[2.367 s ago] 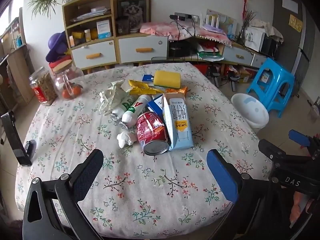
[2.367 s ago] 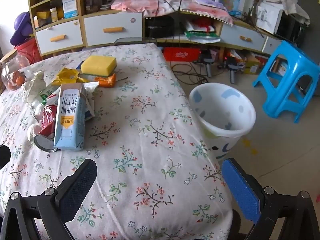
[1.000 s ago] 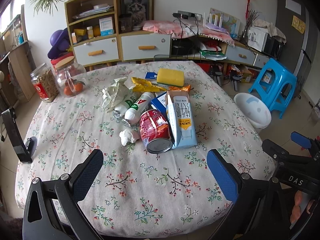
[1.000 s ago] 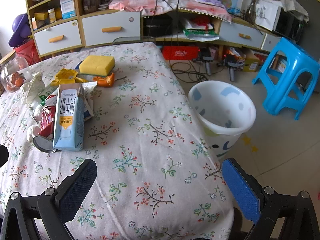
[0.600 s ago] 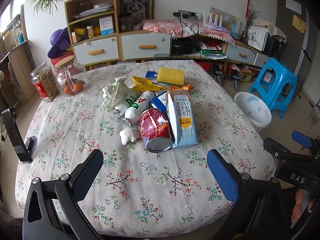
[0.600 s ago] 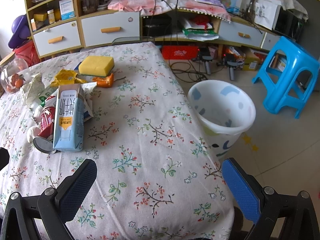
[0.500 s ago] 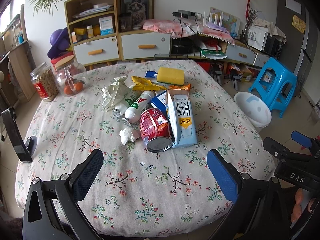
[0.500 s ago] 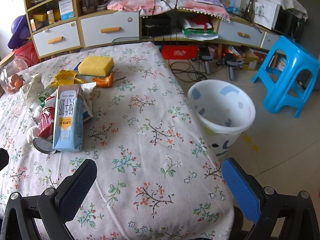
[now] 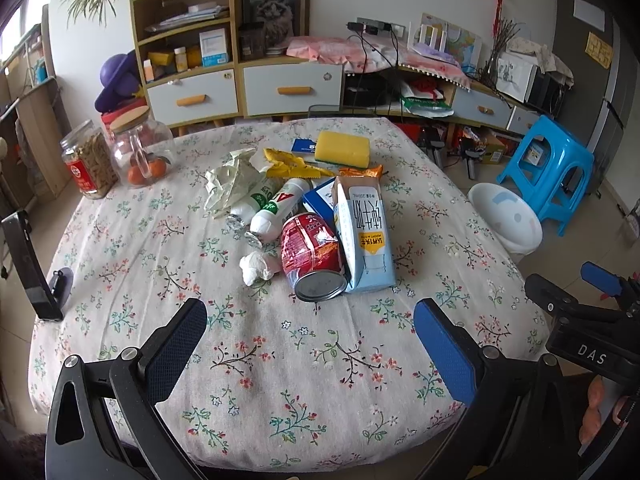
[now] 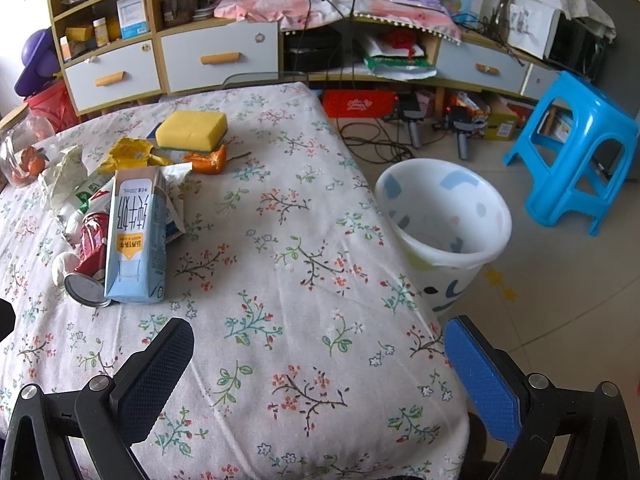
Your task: Collect trash
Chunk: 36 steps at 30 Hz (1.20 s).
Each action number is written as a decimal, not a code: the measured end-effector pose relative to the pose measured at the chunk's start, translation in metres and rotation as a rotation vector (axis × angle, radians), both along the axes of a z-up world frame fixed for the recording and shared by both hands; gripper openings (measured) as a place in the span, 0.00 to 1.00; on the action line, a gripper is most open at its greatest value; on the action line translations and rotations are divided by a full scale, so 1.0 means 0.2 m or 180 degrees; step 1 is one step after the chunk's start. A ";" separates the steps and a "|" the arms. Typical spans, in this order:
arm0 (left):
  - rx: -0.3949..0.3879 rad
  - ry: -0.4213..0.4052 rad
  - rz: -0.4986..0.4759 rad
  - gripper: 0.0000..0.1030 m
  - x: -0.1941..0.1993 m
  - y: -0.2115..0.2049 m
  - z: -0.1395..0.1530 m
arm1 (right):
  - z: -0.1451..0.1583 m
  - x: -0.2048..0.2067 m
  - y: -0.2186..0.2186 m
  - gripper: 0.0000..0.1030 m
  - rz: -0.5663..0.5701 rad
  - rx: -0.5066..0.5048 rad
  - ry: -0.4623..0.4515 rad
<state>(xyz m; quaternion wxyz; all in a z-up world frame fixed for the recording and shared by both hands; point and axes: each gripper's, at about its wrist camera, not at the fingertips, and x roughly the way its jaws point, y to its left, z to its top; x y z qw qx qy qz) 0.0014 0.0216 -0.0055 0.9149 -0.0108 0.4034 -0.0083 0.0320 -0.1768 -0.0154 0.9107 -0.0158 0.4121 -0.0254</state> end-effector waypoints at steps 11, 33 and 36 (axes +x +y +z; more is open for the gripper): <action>0.0072 0.0097 0.0006 1.00 0.03 0.07 0.00 | -0.01 0.01 0.02 1.00 0.0001 0.0000 -0.0003; 0.0128 0.0569 0.0079 1.00 0.33 0.53 -0.13 | -0.17 0.48 0.39 1.00 0.0279 0.0356 0.0542; 0.0072 0.0545 0.0165 1.00 0.35 0.59 -0.16 | -0.20 0.54 0.42 0.99 0.0295 0.0539 0.0614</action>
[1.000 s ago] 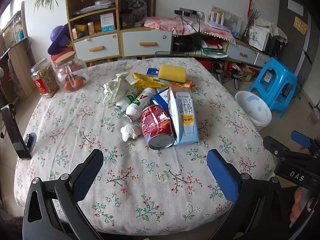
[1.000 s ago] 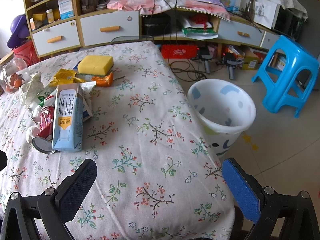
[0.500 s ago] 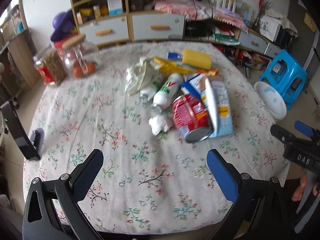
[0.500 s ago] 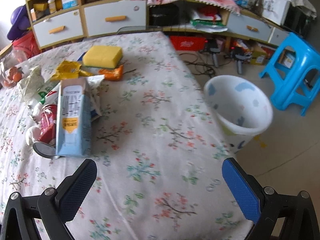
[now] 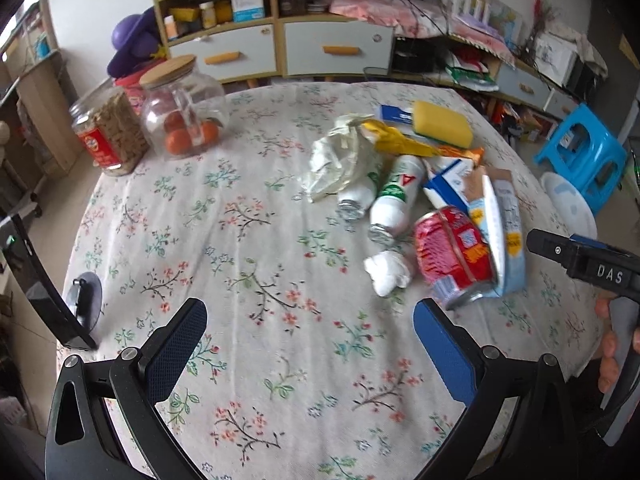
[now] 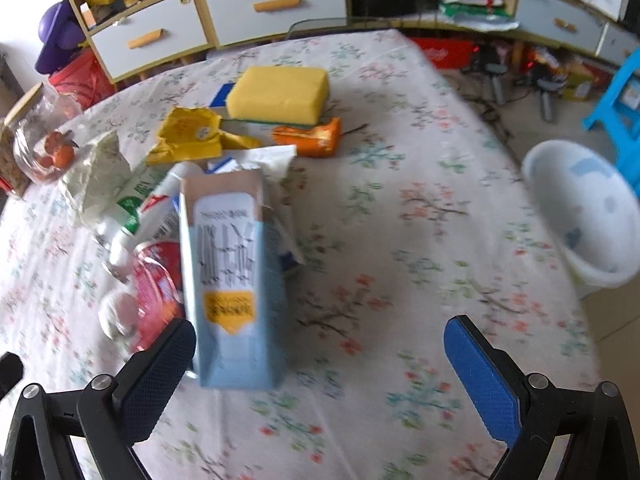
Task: Collect trash
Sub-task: 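Grasp the milk carton with the right tool while the left tool reaches for white plastic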
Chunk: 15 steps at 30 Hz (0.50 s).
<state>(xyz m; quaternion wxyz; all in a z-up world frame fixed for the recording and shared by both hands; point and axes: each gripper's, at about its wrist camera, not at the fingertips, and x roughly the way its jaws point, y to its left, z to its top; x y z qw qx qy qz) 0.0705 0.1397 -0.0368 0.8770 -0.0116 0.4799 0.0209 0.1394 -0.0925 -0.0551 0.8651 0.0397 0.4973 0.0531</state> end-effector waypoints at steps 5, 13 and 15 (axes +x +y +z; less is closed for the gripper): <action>-0.0087 0.0032 0.0058 1.00 0.01 0.06 -0.04 | -0.04 0.06 0.03 0.91 -0.0033 0.0286 0.0170; -0.0216 0.0032 0.0099 1.00 0.04 0.10 -0.06 | -0.06 0.12 0.15 0.81 0.0107 0.0446 0.0142; -0.0230 0.0042 0.0111 1.00 0.05 0.10 -0.06 | -0.08 0.13 0.16 0.73 0.0119 0.0411 0.0152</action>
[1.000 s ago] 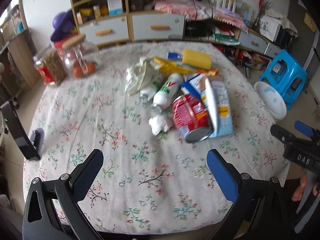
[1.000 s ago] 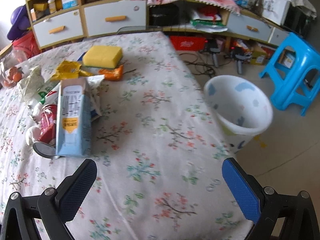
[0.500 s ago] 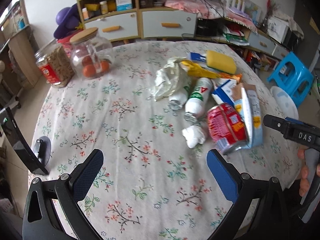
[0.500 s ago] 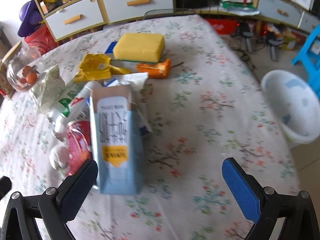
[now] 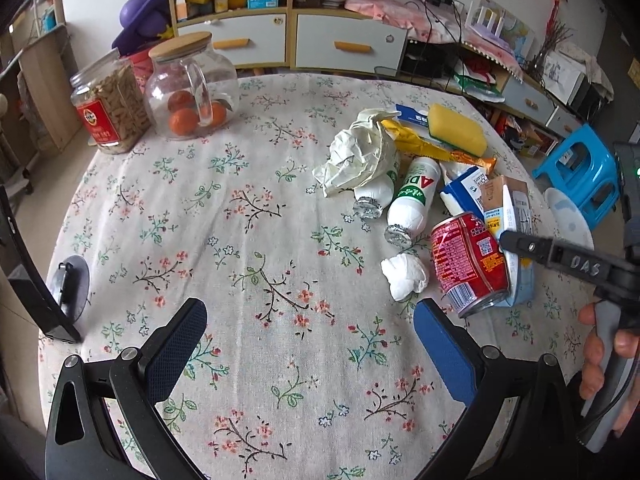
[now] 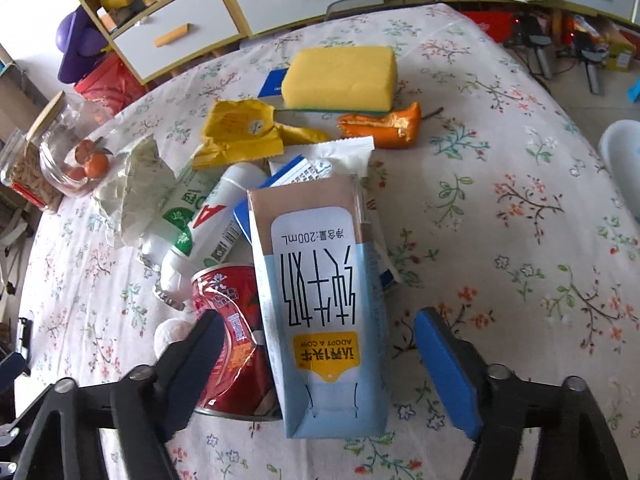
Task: Collect trash
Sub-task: 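Grasp the milk carton with the right tool while the left tool reaches for white plastic, then lift the milk carton with the right tool while the left tool grasps the crumpled white plastic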
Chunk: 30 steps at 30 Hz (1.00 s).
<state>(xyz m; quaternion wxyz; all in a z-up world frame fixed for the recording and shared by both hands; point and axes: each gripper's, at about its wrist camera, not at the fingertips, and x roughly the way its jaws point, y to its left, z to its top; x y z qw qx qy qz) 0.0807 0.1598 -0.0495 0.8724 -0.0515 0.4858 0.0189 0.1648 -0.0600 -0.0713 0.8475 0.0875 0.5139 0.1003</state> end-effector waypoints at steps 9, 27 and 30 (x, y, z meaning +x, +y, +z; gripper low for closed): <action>-0.0011 0.0033 0.0058 1.00 0.16 -0.01 0.07 | 0.09 -0.01 -0.05 0.58 0.0051 0.0024 -0.0038; -0.0556 0.0111 0.0123 0.77 0.58 0.03 -0.04 | 0.33 0.19 -0.58 0.58 -0.0395 -0.0200 -0.0095; -0.0751 0.0090 0.0076 0.70 0.64 0.02 -0.06 | 0.30 0.23 -0.67 0.58 -0.0454 -0.0272 -0.0082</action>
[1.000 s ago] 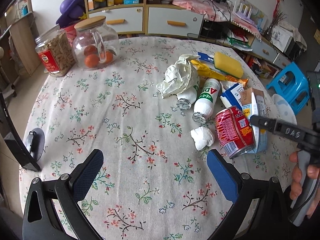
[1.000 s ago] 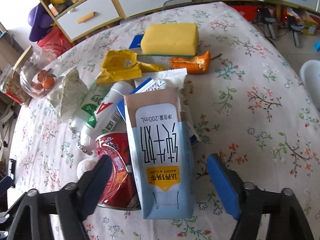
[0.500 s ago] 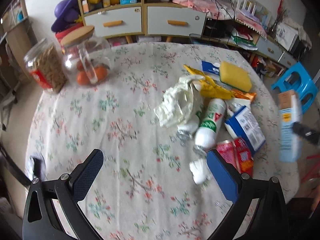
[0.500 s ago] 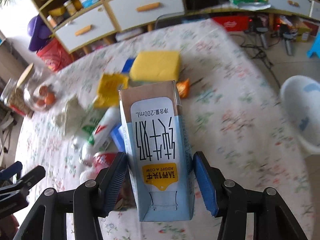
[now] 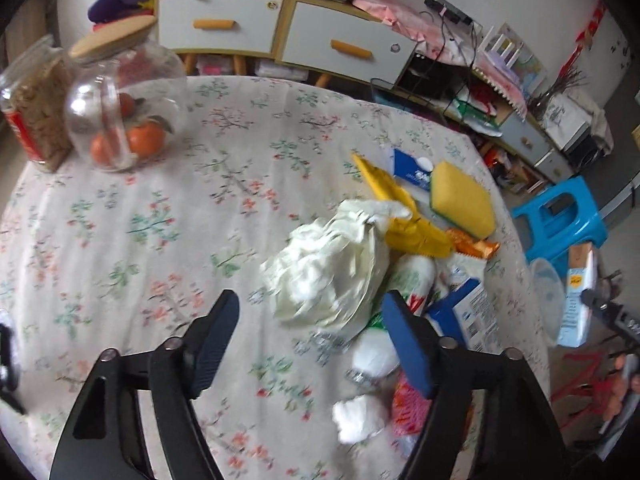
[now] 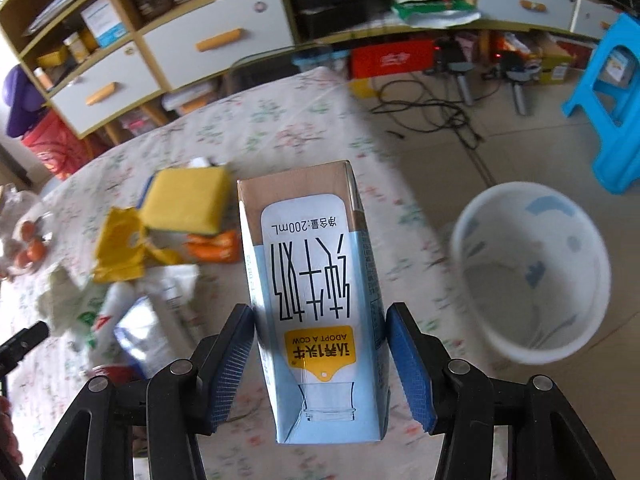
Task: Collect trash
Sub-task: 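Lift the milk carton with the right tool while the left tool grasps the crumpled white plastic, then drop the milk carton into the white bin with the right tool while the left tool drops the plastic in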
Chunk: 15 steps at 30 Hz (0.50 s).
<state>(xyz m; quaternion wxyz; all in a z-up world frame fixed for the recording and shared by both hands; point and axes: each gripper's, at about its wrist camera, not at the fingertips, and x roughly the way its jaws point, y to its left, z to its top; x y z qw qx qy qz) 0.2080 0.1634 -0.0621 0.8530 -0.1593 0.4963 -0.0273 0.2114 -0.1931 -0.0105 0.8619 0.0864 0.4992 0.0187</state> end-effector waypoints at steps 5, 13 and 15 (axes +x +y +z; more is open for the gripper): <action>-0.0283 -0.0012 -0.0120 0.52 0.09 -0.04 0.00 | -0.08 0.05 -0.17 0.58 -0.0179 0.0132 0.0108; -0.0033 0.0074 -0.0131 0.31 0.13 -0.11 0.02 | -0.05 0.08 -0.41 0.58 -0.0424 0.0295 0.0102; -0.0016 0.0056 -0.0114 0.28 0.13 -0.11 0.03 | -0.05 0.08 -0.49 0.58 -0.0548 0.0324 0.0105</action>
